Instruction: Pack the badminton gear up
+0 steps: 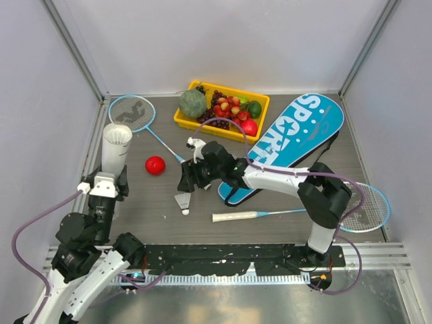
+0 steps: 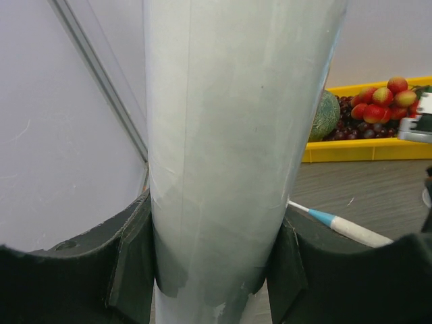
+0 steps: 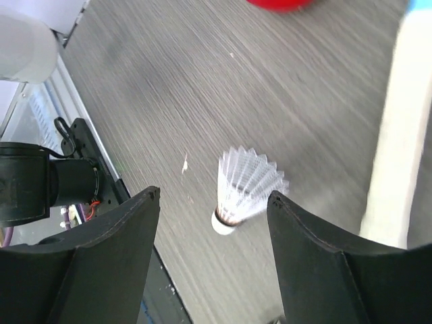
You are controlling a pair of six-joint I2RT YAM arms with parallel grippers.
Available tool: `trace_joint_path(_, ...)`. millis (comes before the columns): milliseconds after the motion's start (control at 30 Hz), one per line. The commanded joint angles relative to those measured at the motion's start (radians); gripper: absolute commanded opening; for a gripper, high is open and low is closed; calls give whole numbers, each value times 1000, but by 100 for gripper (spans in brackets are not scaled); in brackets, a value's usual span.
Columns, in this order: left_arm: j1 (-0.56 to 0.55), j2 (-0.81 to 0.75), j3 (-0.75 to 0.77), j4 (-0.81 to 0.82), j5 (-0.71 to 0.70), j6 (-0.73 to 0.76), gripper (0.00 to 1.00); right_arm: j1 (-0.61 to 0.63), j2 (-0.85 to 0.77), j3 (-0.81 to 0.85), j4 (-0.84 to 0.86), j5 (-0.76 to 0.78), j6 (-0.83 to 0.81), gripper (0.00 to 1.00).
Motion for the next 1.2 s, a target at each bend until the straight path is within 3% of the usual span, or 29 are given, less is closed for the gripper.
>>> trace_joint_path(0,3,-28,40,51,51,14,44,-23,97,183,-38,-233,-201,69)
trace_joint_path(267,3,-40,70,10,97,25,44,-27,285,369,-213,-364,-259,62)
trace_joint_path(600,3,-51,46,2,155,34,44,-27,315,397,-385,-402,-391,57)
trace_joint_path(733,3,-39,31,1,164,29,43,-27,284,357,-383,-407,-397,41)
trace_joint_path(900,3,-19,6,-2,186,29,43,-27,215,294,-322,-396,-364,7)
trace_joint_path(1067,3,23,-5,-33,227,55,43,-51,111,238,-221,-389,-249,5)
trace_joint_path(1167,3,56,1,-65,269,60,43,-60,-16,214,-218,-295,-222,5)
